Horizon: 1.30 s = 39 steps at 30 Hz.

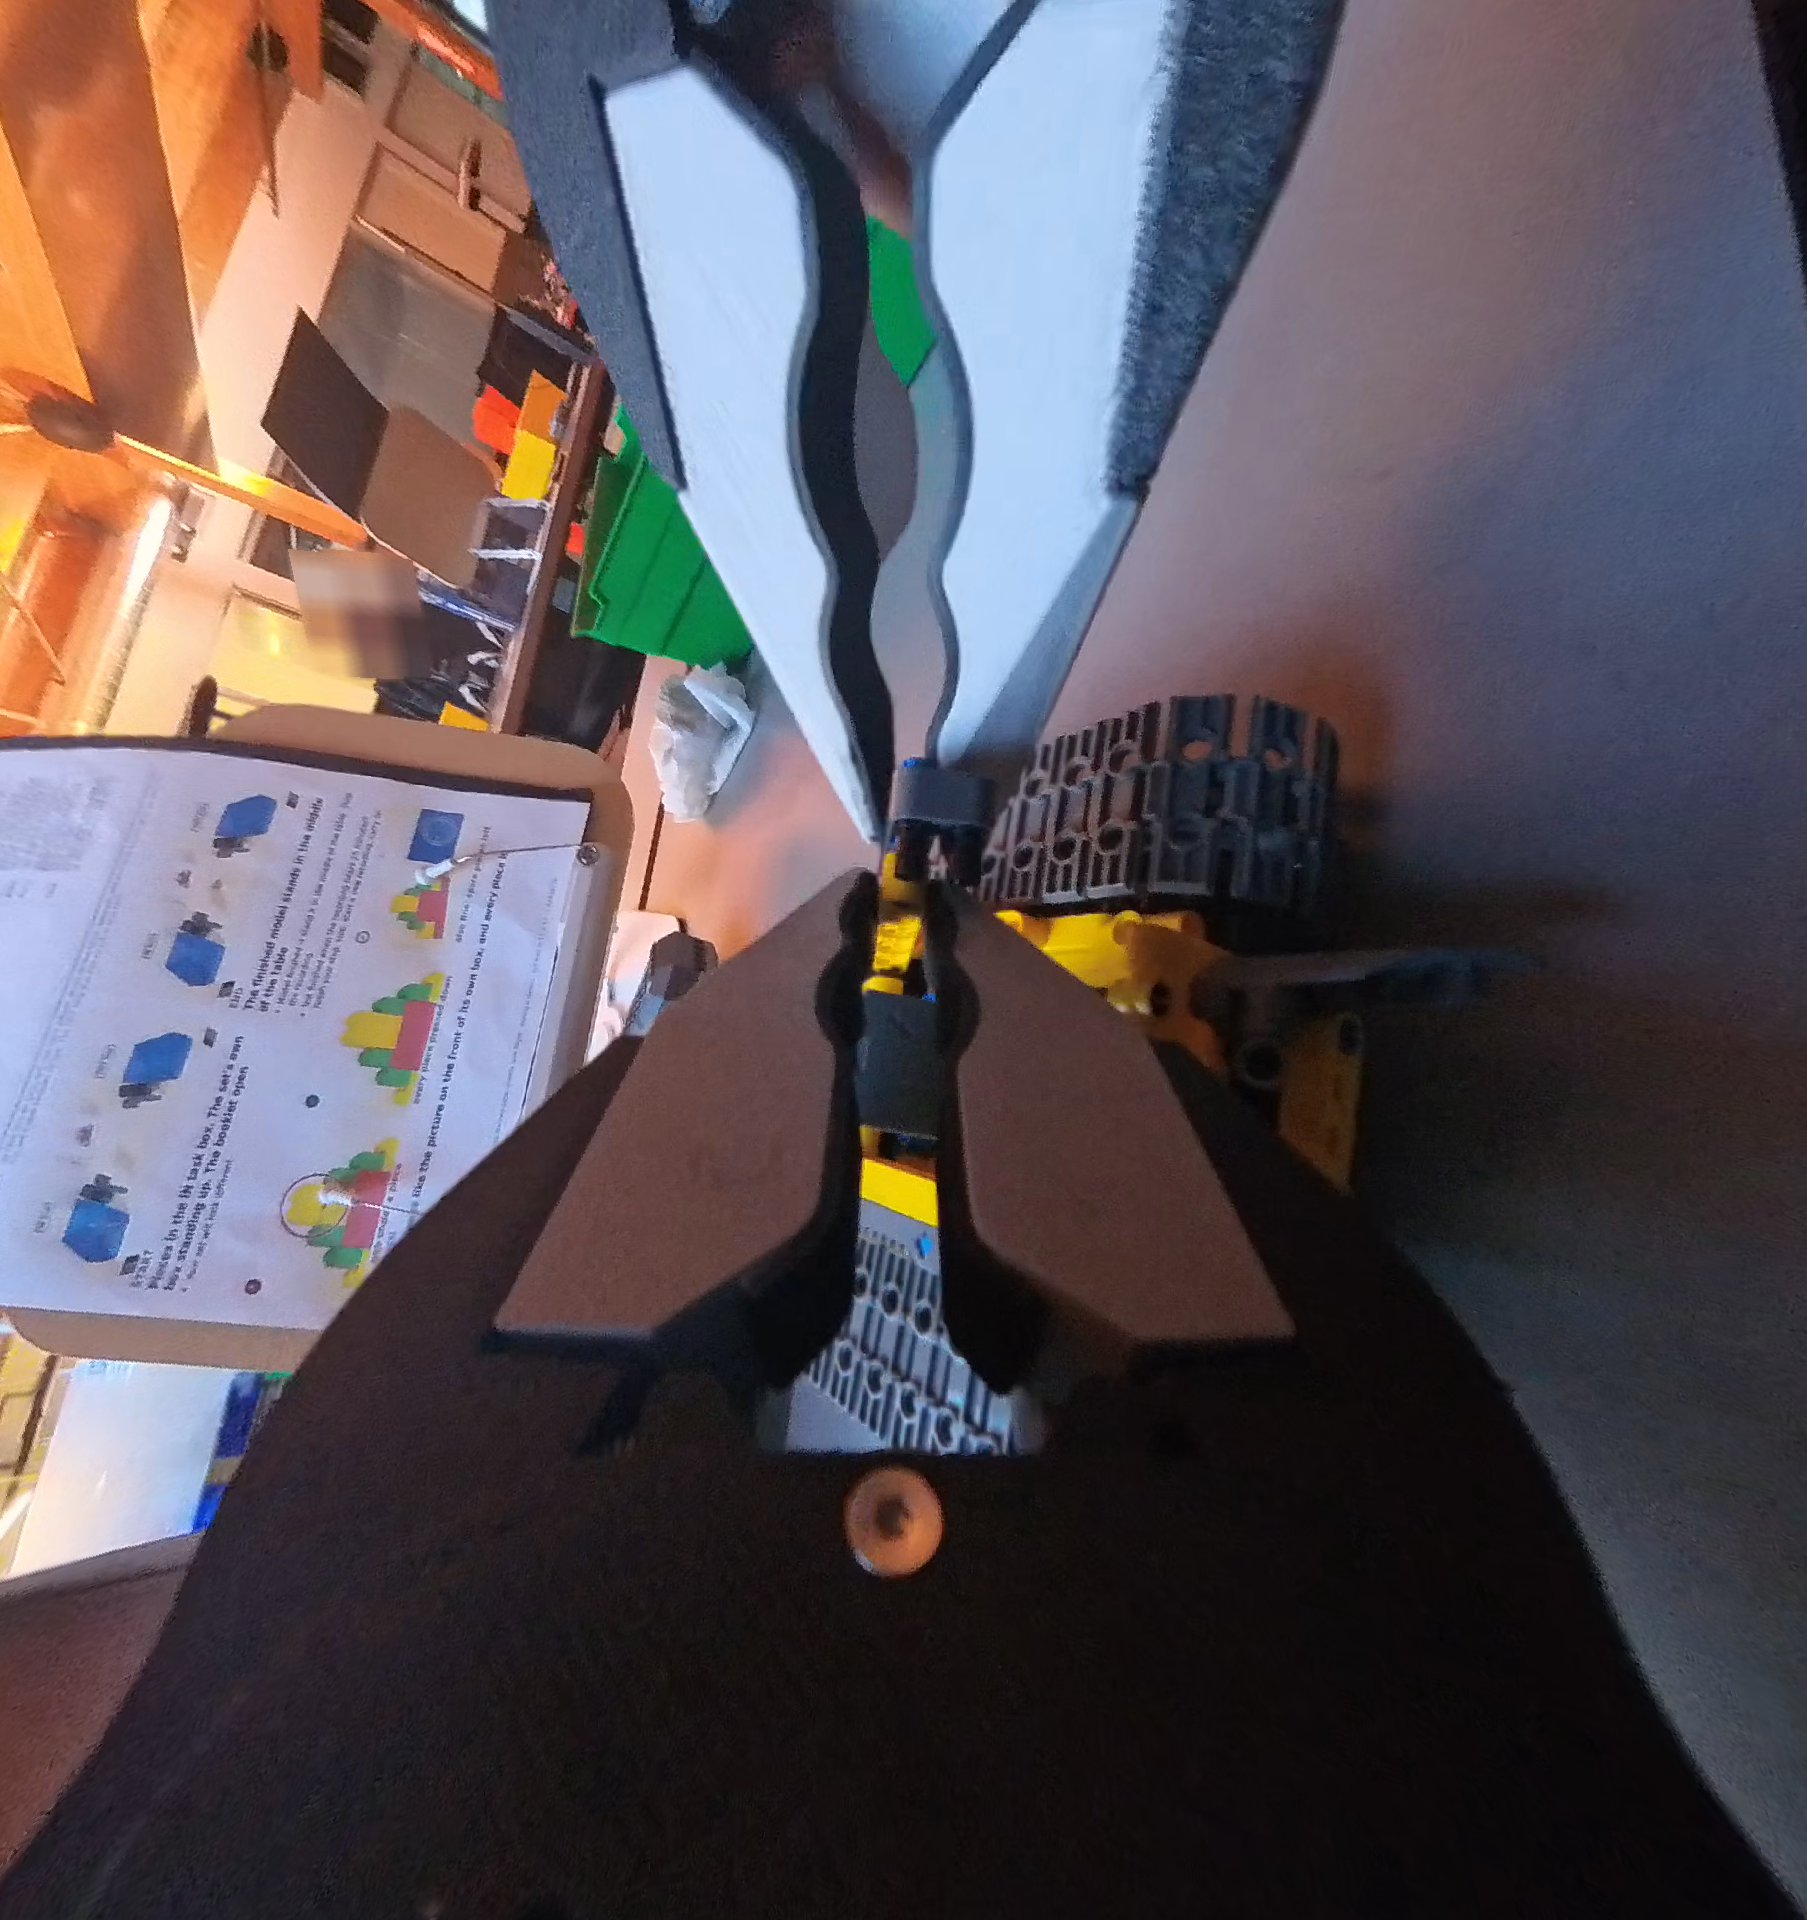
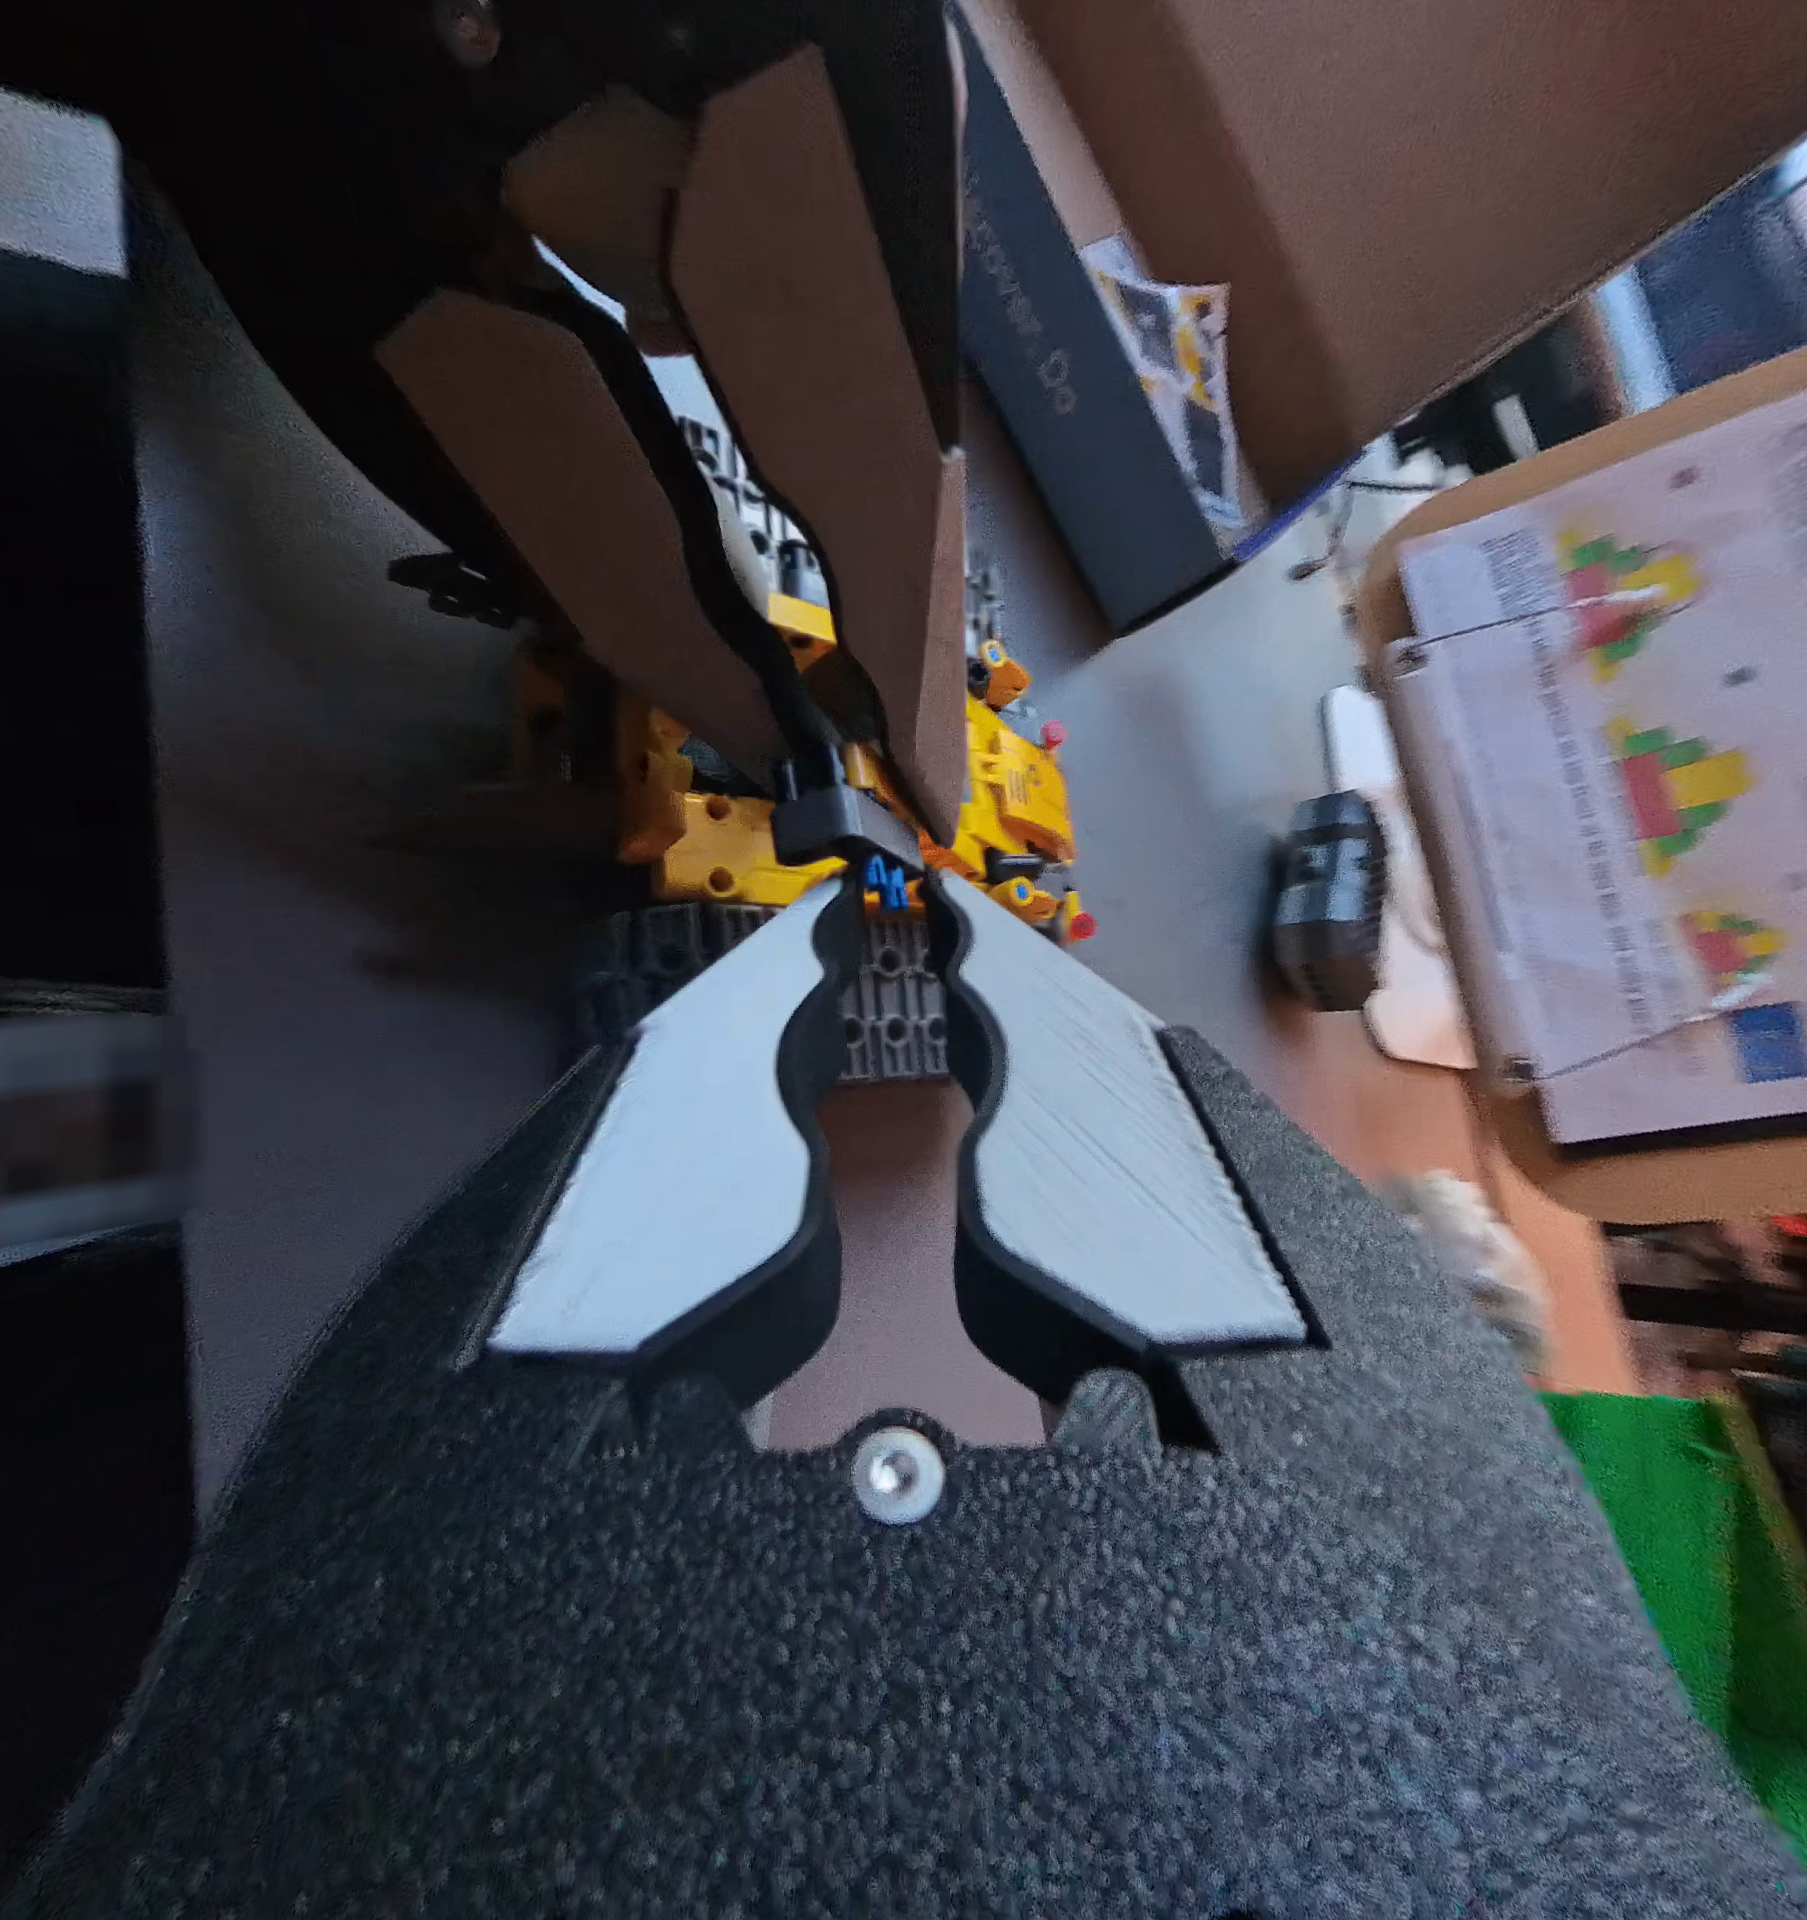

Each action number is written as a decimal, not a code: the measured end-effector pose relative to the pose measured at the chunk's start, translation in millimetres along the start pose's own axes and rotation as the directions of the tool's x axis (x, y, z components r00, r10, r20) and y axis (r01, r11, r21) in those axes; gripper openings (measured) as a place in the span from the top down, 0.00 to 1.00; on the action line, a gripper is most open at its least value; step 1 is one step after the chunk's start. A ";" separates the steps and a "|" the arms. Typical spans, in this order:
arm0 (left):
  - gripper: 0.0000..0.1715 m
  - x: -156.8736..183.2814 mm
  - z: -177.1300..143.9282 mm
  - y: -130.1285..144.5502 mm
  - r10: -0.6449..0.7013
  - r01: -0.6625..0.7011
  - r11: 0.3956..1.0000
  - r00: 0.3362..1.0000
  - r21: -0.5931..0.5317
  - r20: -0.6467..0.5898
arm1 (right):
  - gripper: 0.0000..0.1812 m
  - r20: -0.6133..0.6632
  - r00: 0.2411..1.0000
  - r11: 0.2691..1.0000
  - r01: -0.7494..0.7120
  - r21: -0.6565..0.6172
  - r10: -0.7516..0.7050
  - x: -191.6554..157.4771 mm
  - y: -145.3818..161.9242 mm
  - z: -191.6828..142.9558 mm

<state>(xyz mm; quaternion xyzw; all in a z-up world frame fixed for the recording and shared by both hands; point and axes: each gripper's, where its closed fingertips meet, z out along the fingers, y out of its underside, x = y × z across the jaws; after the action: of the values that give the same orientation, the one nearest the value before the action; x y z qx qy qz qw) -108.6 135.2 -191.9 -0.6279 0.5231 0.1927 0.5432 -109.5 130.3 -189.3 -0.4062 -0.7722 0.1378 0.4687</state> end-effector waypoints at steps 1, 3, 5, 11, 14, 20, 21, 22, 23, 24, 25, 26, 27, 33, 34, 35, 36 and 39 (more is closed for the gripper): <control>0.97 -0.3 0.7 -0.7 0.000 0.000 1.000 1.000 -0.011 -0.005 | 0.96 -0.040 0.998 0.999 0.044 -0.013 -0.044 1.8 -0.1 -1.1; 0.97 0.1 2.3 -1.6 0.002 -0.002 1.000 1.000 -0.029 -0.014 | 0.96 -0.102 0.987 0.992 0.117 -0.053 -0.122 3.3 1.8 -2.5; 0.97 0.6 4.2 -2.6 -0.009 0.008 0.999 1.000 -0.038 -0.019 | 0.97 -0.159 0.972 0.983 0.162 -0.087 -0.175 4.8 4.3 -4.0; 0.94 -1.7 14.5 -6.2 0.031 -0.028 0.998 0.998 -0.059 0.057 | 0.98 -0.219 0.967 0.985 0.106 -0.133 -0.133 8.3 9.9 -6.7; 0.96 -2.9 19.2 -2.9 0.093 -0.083 0.989 0.992 -0.121 0.084 | 0.99 -0.230 0.956 0.975 0.144 -0.169 -0.181 8.7 14.8 -5.2; 0.96 -4.1 25.9 -6.3 0.056 -0.040 0.990 0.992 -0.133 0.114 | 0.99 -0.221 0.950 0.965 0.179 -0.191 -0.220 14.4 25.8 -9.0; 0.97 -4.3 27.1 -7.4 0.044 -0.027 0.991 0.991 -0.133 0.125 | 0.99 -0.225 0.950 0.965 0.175 -0.194 -0.217 15.8 27.8 -10.1; 0.97 -4.5 28.2 -8.2 0.039 -0.020 0.991 0.990 -0.135 0.135 | 0.99 -0.226 0.950 0.966 0.171 -0.194 -0.214 17.0 29.9 -11.0; 0.96 -4.8 29.2 -9.4 0.039 -0.019 0.991 0.989 -0.135 0.143 | 0.99 -0.229 0.950 0.967 0.168 -0.192 -0.210 18.1 31.5 -11.8; 0.96 -4.5 30.0 -10.4 0.036 -0.017 0.991 0.989 -0.133 0.142 | 0.99 -0.232 0.950 0.968 0.166 -0.188 -0.208 18.4 32.9 -12.6; 0.97 -4.2 30.7 -11.4 0.035 -0.016 0.991 0.989 -0.131 0.144 | 0.99 -0.233 0.950 0.969 0.164 -0.184 -0.205 18.4 34.1 -13.3; 0.97 -3.9 30.8 -12.5 0.044 -0.024 0.991 0.988 -0.130 0.149 | 0.99 -0.232 0.952 0.971 0.159 -0.178 -0.198 18.5 34.9 -13.9; 0.97 -3.8 31.0 -12.9 0.045 -0.026 0.991 0.988 -0.129 0.150 | 0.99 -0.232 0.954 0.974 0.153 -0.170 -0.190 18.7 35.6 -14.0; 0.97 -5.9 33.5 -11.2 0.068 -0.043 0.988 0.984 -0.149 0.163 | 0.99 -0.249 0.958 0.984 0.108 -0.139 -0.140 23.2 39.1 -10.2; 0.97 -6.6 33.8 -10.9 0.070 -0.045 0.988 0.984 -0.151 0.164 | 0.99 -0.254 0.958 0.986 0.099 -0.135 -0.130 24.2 39.5 -9.4; 0.97 -7.2 34.3 -10.2 0.072 -0.047 0.987 0.984 -0.154 0.165 | 0.99 -0.258 0.958 0.987 0.090 -0.130 -0.121 25.3 40.1 -8.4; 0.97 -8.0 34.9 -9.6 0.074 -0.047 0.987 0.983 -0.157 0.168 | 0.99 -0.261 0.959 0.989 0.078 -0.124 -0.108 26.5 40.7 -7.6; 0.97 -10.1 35.5 -9.6 0.064 -0.037 0.988 0.981 -0.149 0.182 | 0.99 -0.274 0.959 0.994 0.040 -0.105 -0.068 29.4 41.8 -6.5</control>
<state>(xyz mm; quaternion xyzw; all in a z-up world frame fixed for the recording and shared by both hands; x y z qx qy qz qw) -92.5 169.8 -191.0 -0.6315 0.4702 0.3020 0.5376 -90.1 177.9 -192.8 -0.4229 -0.7155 0.0287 0.5554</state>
